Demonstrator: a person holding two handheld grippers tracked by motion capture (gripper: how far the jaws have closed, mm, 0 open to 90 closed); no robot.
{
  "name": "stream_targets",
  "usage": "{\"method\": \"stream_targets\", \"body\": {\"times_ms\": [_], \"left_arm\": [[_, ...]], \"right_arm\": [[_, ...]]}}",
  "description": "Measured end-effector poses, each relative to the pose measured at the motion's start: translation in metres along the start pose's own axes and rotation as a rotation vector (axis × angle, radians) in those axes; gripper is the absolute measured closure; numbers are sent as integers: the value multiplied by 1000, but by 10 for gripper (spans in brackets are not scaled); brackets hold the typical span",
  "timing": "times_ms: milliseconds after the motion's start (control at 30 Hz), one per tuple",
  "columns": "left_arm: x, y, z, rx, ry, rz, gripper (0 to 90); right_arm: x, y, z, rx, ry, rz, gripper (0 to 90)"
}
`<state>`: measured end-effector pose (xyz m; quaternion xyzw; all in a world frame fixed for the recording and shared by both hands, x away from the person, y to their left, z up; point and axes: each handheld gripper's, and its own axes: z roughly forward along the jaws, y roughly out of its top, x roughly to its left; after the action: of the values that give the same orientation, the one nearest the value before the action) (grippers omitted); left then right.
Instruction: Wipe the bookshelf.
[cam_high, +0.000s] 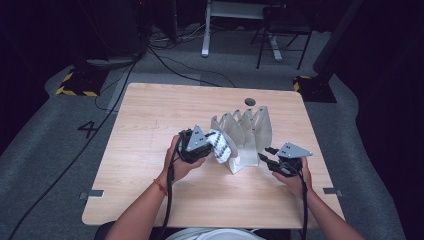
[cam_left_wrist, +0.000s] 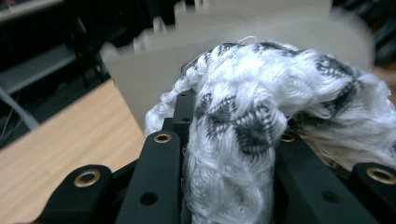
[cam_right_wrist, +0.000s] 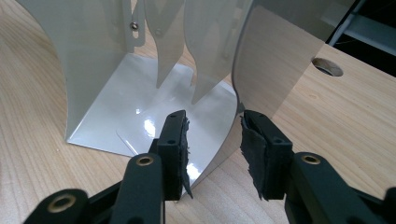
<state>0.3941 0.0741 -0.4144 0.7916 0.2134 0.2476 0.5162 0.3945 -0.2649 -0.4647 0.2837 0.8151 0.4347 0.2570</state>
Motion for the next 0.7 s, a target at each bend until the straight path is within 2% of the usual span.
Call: {"method": "stream_targets", "body": {"times_ms": [33,67,100,200,233,300,333,433,533,600,700], "left_arm": [[0,0,0,0,0,0,743],[-5,5,-5,-39,-9,4,743],[-8,8,-6,-50,-20,15,744],[-21,11,-5,-57,-80,59,744],[-28,11,-2,-47,-108,85,743],[-39,10,3,-9,-137,142,739],[-42,8,5,5,-154,152,738],[-46,-1,13,51,-195,148,737],[-46,-14,22,120,-212,143,737],[-44,-22,29,179,-208,156,736],[-35,-34,39,235,-222,109,735]], "right_arm": [[0,0,0,0,0,0,612],[0,0,0,-1,2,2,603],[0,0,0,-1,1,0,601],[0,0,1,0,2,0,599],[0,0,1,2,1,-1,598],[0,-1,1,4,2,0,598],[0,-1,1,3,2,-2,598],[0,-1,1,5,1,-3,592],[1,-1,1,6,3,-1,590],[1,-1,0,7,4,-2,591],[1,-1,0,10,-1,-4,590]]}}
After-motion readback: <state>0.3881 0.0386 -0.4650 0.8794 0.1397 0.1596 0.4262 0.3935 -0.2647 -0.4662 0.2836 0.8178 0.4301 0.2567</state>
